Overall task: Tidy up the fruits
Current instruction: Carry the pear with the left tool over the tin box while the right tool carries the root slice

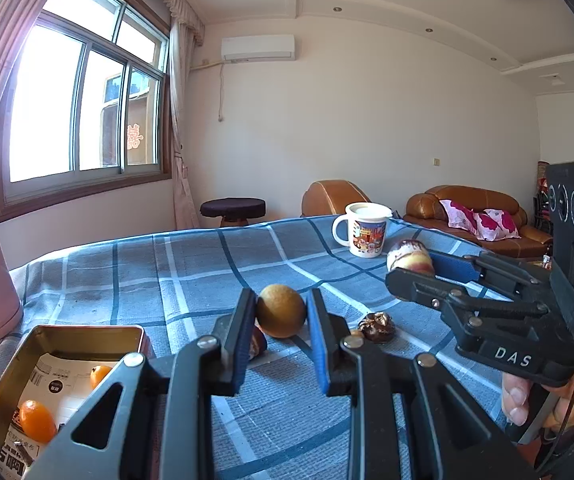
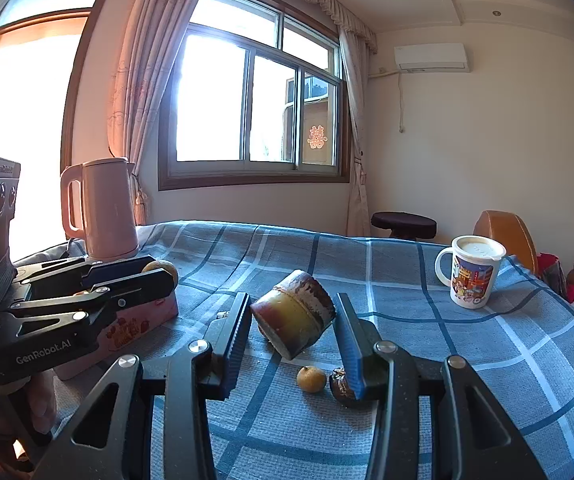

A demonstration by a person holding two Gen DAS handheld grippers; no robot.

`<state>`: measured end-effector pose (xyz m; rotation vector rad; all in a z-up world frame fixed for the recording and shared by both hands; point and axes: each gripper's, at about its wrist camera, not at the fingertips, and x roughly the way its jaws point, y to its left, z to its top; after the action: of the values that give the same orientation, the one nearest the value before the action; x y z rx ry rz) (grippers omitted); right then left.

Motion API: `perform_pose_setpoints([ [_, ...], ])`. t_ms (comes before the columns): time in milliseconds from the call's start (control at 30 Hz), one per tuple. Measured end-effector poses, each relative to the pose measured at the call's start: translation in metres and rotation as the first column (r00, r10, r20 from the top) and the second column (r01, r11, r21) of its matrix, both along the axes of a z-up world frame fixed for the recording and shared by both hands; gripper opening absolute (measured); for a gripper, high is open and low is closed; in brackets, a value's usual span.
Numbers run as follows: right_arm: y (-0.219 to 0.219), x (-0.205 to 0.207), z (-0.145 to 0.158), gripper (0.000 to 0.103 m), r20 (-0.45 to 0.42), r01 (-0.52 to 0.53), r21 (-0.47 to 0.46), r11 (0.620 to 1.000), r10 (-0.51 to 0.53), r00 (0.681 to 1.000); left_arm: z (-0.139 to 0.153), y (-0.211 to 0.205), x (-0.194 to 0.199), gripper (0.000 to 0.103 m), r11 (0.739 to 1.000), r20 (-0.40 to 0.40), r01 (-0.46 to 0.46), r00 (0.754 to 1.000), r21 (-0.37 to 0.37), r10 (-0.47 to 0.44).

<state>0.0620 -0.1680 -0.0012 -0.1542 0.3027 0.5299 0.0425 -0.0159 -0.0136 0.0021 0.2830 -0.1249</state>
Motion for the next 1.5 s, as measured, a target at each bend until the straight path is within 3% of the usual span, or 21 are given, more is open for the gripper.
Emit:
perform_pose_setpoints([
  [1500, 0.093, -0.002, -0.006, 0.044, -0.036, -0.188, -0.099, 0.977, 0.185, 0.982, -0.001, 0.061, -0.017, 0.028, 0.989, -0.034, -0.136, 0.990, -0.051, 0.134],
])
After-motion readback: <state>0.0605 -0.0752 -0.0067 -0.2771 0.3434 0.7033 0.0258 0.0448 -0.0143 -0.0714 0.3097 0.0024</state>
